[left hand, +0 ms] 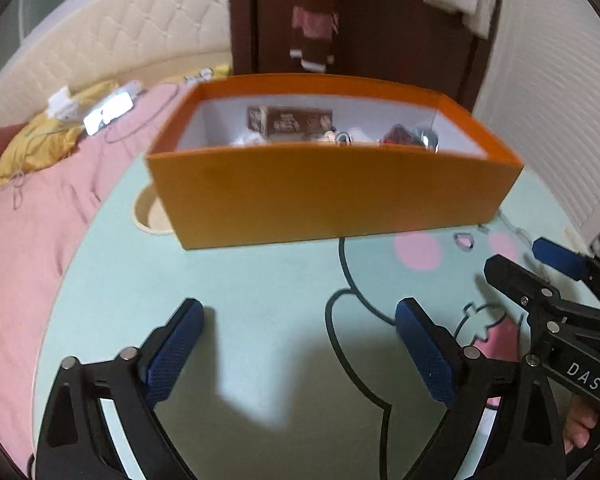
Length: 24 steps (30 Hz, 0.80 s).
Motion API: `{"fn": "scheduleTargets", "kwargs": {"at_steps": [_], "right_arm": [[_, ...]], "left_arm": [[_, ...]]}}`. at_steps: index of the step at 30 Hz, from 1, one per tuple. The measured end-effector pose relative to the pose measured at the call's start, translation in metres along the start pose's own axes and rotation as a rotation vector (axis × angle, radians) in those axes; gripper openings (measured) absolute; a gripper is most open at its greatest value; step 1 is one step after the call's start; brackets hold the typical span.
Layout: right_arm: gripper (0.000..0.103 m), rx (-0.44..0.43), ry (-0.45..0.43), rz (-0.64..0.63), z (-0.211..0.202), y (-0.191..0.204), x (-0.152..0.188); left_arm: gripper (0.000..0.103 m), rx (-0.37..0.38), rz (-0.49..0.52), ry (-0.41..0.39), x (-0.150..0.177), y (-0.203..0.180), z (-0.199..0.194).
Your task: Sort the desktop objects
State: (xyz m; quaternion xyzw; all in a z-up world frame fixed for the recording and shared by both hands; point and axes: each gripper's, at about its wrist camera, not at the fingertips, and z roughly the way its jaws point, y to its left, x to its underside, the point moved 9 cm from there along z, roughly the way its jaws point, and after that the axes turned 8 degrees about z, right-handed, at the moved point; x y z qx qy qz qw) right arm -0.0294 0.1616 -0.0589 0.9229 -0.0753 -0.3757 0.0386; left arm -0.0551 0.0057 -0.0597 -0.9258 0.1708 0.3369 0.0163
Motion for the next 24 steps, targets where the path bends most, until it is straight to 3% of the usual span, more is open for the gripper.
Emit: {"fn": "scheduleTargets", "kwargs": {"at_steps": [4,10,24], "right_arm": [[0.074,0.012,0.058,0.025,0.015,-0.007,0.012],[0.082,0.063,0.060,0.028,0.018,-0.014,0.015],[0.083,0.067,0.065,0.031,0.013,-0.012,0.015]], "left_arm": [[0.102,-0.012,0.013,0.005,0.001,-0.002,0.004],[0.102,-0.020,0.003,-0.004,0.004,0.000,0.002],[0.102,-0.034,-0.013,-0.016,0.007,-0.003,0.003]]}}
